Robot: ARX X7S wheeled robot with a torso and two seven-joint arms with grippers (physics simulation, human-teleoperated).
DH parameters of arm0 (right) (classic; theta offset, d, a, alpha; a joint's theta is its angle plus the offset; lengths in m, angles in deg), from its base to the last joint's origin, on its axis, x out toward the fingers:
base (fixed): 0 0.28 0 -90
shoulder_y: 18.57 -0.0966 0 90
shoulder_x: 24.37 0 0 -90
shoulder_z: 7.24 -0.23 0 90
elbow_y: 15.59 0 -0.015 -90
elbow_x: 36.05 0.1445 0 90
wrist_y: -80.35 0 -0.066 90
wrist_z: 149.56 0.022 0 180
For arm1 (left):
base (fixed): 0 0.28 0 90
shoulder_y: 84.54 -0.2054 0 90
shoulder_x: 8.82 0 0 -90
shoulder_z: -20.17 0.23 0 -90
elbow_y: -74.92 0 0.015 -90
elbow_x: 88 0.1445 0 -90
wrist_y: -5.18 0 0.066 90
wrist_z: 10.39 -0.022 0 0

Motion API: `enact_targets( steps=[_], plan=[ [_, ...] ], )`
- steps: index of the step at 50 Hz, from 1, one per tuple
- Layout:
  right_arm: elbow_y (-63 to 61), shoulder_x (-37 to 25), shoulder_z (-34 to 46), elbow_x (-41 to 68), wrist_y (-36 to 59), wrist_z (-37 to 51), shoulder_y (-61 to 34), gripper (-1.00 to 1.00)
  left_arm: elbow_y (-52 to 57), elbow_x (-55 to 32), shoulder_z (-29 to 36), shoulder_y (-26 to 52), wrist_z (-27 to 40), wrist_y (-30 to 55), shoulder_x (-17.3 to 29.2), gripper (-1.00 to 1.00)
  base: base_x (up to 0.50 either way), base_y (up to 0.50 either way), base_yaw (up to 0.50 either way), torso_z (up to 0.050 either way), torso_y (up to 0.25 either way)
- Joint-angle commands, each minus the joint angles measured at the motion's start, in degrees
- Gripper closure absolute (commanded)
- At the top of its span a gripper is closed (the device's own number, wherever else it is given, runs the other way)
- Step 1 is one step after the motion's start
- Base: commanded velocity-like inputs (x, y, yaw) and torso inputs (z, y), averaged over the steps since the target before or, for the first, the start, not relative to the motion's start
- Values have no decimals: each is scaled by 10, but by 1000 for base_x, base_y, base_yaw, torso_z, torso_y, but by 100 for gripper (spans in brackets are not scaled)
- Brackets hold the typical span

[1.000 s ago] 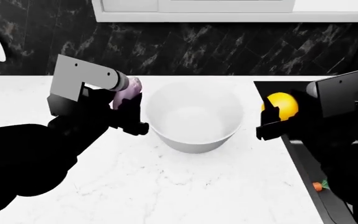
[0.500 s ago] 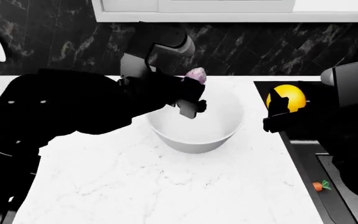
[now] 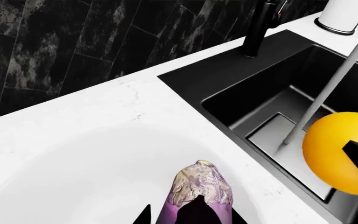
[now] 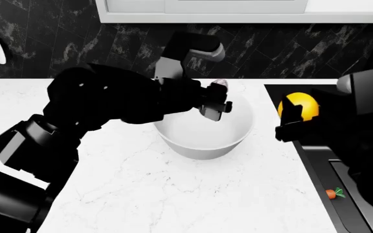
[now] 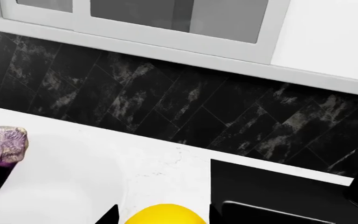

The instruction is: Pick the eggplants and oranges from the sink and place them in one bowl. Place the carrot in the other bowl. Then turn off the sink faucet.

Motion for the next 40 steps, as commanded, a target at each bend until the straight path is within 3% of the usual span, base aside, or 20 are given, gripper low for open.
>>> enact_targets(
  steps=[1,40],
  plan=[
    [3,2,-1,-7,-11,-5,14,100,-66,33,21,6,-28,-23,-20,100,0,0,0,0,0],
    [21,2,15,-10,-30,-8,25,100,-169,83,71,-14,-77,-59,-61,100,0,0,0,0,1]
  ],
)
